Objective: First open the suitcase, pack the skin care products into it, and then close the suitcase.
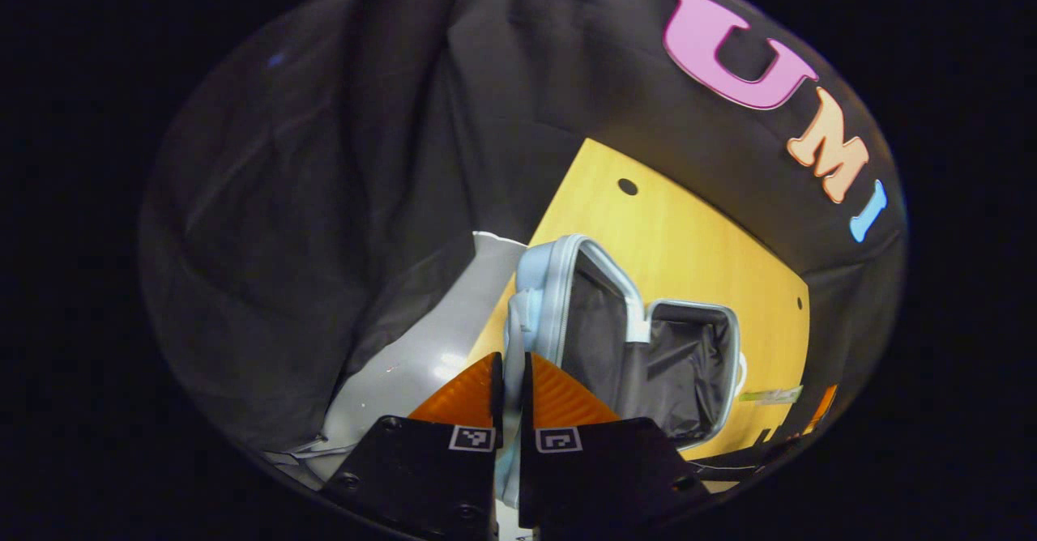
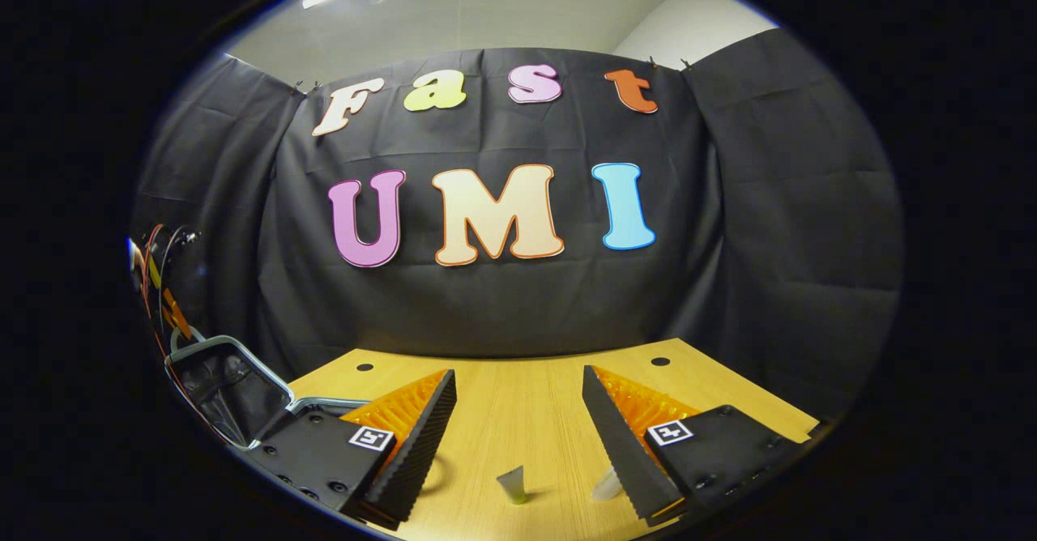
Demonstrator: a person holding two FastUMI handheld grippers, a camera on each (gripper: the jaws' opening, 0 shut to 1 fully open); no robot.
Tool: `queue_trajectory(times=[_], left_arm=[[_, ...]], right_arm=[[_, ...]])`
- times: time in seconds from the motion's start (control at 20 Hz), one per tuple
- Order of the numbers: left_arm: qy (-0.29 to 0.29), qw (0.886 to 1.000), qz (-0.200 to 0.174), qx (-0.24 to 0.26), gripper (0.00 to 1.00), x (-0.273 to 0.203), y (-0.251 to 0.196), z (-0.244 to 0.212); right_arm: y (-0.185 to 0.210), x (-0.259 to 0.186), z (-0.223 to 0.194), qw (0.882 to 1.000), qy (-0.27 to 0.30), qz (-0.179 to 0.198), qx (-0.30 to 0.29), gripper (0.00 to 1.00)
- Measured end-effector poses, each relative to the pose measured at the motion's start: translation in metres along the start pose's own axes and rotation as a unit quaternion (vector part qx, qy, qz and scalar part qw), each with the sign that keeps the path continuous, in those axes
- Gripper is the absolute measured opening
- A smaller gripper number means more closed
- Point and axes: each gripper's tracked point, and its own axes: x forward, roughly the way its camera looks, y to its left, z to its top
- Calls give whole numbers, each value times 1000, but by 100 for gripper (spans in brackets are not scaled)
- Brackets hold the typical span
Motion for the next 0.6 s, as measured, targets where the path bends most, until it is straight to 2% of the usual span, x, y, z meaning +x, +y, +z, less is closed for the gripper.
queue_trajectory(times=[0.3,0.6], left_arm=[[20,1000,17,-11,4,62,50,-29],[23,1000,15,0,4,90,66,-39]], right_arm=[[2,2,-8,1000,11,-17,2,97],[5,3,-18,999,20,-32,-13,95]])
